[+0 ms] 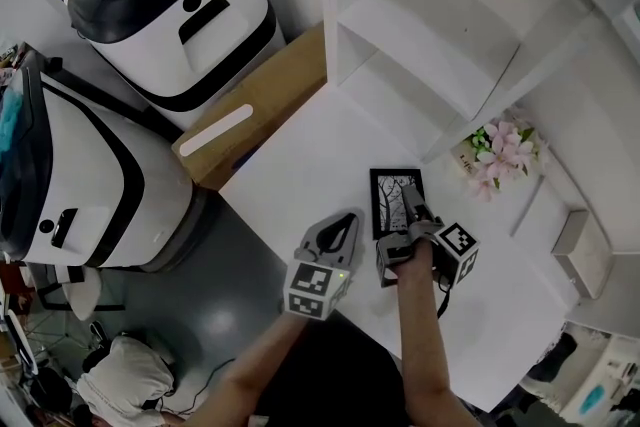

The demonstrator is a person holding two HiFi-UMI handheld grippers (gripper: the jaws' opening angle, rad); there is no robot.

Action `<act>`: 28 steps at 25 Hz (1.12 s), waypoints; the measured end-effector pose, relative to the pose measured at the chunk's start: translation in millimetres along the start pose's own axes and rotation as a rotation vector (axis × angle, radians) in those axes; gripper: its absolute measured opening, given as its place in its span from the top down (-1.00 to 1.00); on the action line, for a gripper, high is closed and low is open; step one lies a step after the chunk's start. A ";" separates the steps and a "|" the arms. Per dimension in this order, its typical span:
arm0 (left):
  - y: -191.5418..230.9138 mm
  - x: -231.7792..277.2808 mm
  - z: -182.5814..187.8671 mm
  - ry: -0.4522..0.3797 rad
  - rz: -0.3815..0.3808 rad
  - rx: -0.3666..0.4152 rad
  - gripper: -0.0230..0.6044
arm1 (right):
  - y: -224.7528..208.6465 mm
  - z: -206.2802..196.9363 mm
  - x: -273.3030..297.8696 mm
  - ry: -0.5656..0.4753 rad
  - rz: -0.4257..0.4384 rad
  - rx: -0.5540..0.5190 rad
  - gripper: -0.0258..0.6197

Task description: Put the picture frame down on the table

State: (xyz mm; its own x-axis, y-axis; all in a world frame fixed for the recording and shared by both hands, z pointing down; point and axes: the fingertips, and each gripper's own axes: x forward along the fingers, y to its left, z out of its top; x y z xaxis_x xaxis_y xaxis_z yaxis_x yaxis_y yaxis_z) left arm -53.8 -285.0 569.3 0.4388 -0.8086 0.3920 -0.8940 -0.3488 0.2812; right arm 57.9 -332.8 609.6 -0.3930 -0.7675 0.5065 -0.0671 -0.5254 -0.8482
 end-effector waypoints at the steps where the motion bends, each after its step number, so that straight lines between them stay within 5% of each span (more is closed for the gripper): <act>1: -0.5 -0.3 0.2 -0.001 -0.001 0.001 0.88 | 0.2 0.2 0.9 0.003 -0.011 0.007 -0.06; 28: -5.2 -10.6 13.0 -0.010 -0.004 -0.003 0.88 | -11.8 -4.3 -1.1 0.019 -0.255 0.071 -0.27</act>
State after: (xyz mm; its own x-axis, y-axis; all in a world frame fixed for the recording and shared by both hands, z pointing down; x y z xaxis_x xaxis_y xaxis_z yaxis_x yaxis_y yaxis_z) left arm -55.0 -280.8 552.4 0.4414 -0.8120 0.3819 -0.8920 -0.3505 0.2856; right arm 55.2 -324.2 618.4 -0.3884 -0.6004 0.6990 -0.1014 -0.7261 -0.6800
